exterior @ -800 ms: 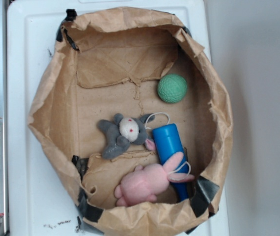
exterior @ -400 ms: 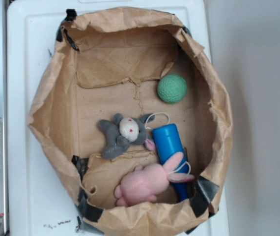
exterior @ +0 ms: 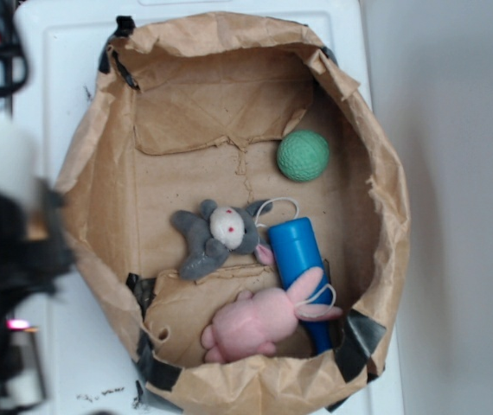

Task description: Grab the green ball.

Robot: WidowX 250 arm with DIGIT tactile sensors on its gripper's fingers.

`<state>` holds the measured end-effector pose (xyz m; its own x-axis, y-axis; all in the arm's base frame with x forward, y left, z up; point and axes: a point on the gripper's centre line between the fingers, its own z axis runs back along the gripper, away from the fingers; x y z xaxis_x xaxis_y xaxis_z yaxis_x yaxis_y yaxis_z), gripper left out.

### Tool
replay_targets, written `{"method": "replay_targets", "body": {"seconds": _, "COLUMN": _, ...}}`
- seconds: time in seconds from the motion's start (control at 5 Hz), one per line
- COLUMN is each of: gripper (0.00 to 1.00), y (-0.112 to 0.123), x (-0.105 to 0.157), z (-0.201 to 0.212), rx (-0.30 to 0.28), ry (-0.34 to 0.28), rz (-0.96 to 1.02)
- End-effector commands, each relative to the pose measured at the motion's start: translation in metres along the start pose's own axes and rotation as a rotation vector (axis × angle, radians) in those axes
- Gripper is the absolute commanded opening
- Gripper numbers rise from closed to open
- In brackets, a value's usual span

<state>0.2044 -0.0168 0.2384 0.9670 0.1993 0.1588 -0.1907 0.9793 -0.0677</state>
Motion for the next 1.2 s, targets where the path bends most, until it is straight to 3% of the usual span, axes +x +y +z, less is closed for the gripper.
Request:
{"method": "replay_targets", "body": {"seconds": 0.0, "gripper": 1.00, "y": 0.016, "x": 0.053, "z": -0.025, "rx": -0.035, "ry": -0.197, "rz": 0.016}}
{"method": "replay_targets", "body": {"seconds": 0.2, "gripper": 1.00, "y": 0.022, "x": 0.091, "z": -0.062, "rx": -0.012, "ry": -0.193, "rz": 0.011}}
{"method": "replay_targets", "body": {"seconds": 0.4, "gripper": 1.00, "y": 0.044, "x": 0.127, "z": -0.094, "rx": 0.049, "ry": -0.197, "rz": -0.001}}
{"method": "replay_targets", "body": {"seconds": 0.6, "gripper": 1.00, "y": 0.060, "x": 0.147, "z": -0.110, "rx": 0.070, "ry": -0.206, "rz": 0.001}}
{"method": "replay_targets", "body": {"seconds": 1.0, "gripper": 1.00, "y": 0.060, "x": 0.147, "z": -0.110, "rx": 0.070, "ry": -0.206, "rz": 0.001}}
